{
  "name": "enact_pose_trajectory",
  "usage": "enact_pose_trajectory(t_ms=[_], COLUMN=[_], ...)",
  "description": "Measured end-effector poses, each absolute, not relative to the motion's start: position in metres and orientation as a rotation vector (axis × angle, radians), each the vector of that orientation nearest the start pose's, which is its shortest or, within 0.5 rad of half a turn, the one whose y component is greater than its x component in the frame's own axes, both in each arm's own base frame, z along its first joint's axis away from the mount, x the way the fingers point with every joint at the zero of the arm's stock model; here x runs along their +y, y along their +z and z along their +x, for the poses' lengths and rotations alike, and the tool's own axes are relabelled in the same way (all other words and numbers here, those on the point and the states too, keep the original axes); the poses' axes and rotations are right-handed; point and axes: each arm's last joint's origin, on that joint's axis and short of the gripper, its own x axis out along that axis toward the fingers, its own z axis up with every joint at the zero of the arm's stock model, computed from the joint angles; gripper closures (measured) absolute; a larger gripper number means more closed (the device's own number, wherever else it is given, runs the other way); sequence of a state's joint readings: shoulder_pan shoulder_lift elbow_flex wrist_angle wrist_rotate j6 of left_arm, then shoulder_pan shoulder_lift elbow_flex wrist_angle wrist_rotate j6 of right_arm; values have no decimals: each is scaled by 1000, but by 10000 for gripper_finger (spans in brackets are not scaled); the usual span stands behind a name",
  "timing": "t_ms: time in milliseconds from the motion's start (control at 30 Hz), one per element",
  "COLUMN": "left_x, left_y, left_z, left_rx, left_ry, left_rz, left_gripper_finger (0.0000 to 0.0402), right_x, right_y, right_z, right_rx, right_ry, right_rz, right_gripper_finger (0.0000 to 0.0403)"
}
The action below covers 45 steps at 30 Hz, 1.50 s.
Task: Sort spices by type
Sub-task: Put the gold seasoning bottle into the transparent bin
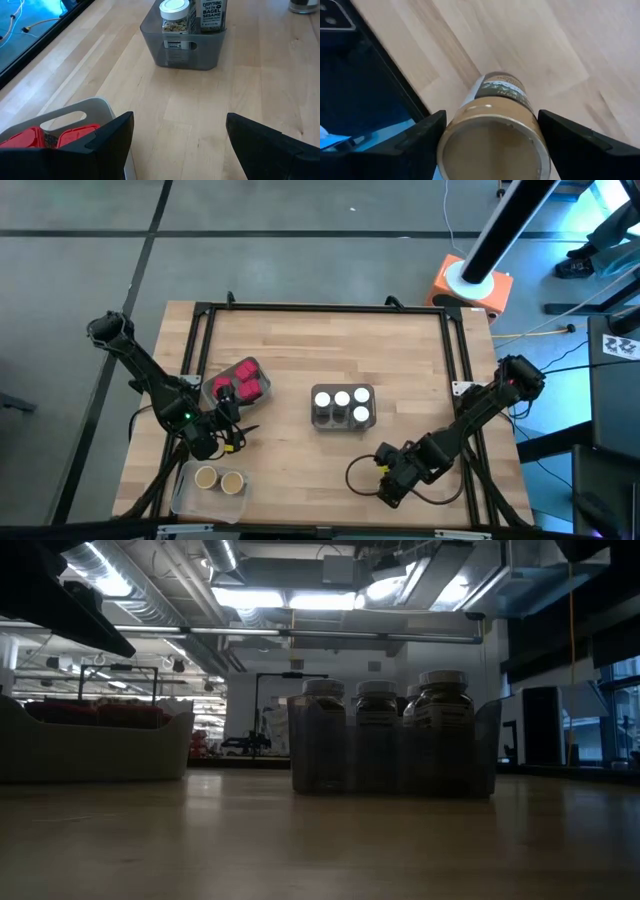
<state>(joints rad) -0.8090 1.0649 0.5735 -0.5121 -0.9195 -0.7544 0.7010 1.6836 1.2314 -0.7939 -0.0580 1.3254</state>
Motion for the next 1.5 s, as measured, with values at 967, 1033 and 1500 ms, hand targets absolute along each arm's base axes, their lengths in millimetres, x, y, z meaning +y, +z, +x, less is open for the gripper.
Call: enact_pose_trajectory(t_ms=[967, 1033, 1500], left_x=[-116, -116, -116], left_y=[200, 200, 200], left_z=[142, 142, 142], left_rx=[554, 555, 555], left_ry=[326, 326, 325], left_rz=[36, 36, 39], left_gripper_finger=[100, 100, 100], right_x=[214, 214, 216], right_y=[215, 214, 224], right_z=[253, 253, 260], right_rx=[1366, 1361, 1283], right_ry=[-264, -268, -290], right_rz=[700, 698, 667], right_gripper_finger=[121, 121, 123])
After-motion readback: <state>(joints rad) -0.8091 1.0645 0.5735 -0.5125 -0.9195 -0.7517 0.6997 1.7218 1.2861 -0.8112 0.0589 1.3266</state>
